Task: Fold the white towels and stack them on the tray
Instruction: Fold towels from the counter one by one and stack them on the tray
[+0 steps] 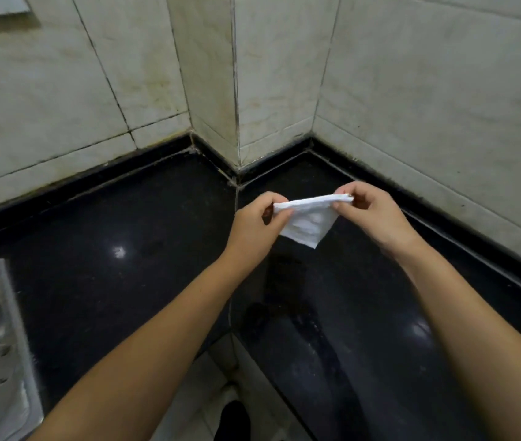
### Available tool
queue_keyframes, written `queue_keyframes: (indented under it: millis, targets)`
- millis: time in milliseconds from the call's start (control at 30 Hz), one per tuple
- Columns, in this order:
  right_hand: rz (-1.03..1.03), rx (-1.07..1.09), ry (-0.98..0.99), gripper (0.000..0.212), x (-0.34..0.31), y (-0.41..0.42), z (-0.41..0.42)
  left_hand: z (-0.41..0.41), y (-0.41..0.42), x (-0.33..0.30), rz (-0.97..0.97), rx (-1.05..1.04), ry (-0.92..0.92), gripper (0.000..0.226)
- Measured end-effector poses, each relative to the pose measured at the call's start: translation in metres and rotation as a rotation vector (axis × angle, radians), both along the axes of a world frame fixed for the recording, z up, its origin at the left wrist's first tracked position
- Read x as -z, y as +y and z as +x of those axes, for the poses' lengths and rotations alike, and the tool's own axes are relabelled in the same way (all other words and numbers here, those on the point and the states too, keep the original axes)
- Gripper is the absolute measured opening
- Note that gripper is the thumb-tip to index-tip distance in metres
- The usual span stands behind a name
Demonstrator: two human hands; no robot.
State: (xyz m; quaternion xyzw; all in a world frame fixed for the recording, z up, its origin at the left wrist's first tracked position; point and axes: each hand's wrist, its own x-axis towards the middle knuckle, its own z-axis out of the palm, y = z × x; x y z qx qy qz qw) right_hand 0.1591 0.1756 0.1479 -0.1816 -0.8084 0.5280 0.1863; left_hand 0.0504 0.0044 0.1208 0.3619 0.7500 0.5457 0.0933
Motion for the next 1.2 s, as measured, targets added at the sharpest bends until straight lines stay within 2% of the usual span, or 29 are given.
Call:
queue_keyframes:
  millis: [100, 300, 433, 567, 700, 800, 867, 1000, 1100, 1200]
  targets:
    - [-0.039, -0.042, -0.075, 0.022, 0.029, -0.015, 0.038, 0.025, -0.022, 0.034, -0.069, 0.094, -0.069, 0.004]
    - [-0.073, -0.141, -0.430, 0.023, 0.136, -0.062, 0.131, 0.074, -0.074, 0.126, -0.458, 0.340, -0.167, 0.009]
    - [-0.128, -0.171, -0.529, 0.020, 0.159, -0.075, 0.153, 0.083, -0.082, 0.145, -0.592, 0.422, -0.202, 0.011]
    - [-0.179, -0.067, -0.501, 0.007, 0.150, -0.052, 0.127, 0.059, -0.057, 0.133, -0.543, 0.357, -0.245, 0.010]
    - [-0.168, 0.121, -0.470, 0.014, 0.143, -0.024, 0.080, 0.023, -0.013, 0.123, -0.538, 0.232, -0.194, 0.008]
    - [-0.106, 0.194, -0.534, 0.014, 0.146, -0.011, 0.048, 0.001, 0.016, 0.126, -0.600, 0.218, -0.171, 0.007]
    - [-0.075, 0.222, -0.602, 0.009, 0.152, -0.007, 0.034, -0.008, 0.029, 0.132, -0.667, 0.232, -0.101, 0.008]
    - [0.112, 0.230, -0.716, 0.002, 0.167, -0.010, 0.028, -0.011, 0.034, 0.149, -0.804, 0.256, 0.096, 0.013]
    - [0.213, 0.210, -0.788, 0.029, 0.169, -0.017, 0.032, -0.002, 0.028, 0.155, -0.828, 0.225, 0.111, 0.026]
    - [0.183, 0.302, -0.877, 0.042, 0.165, -0.026, 0.035, 0.017, 0.014, 0.148, -0.758, 0.079, -0.026, 0.038]
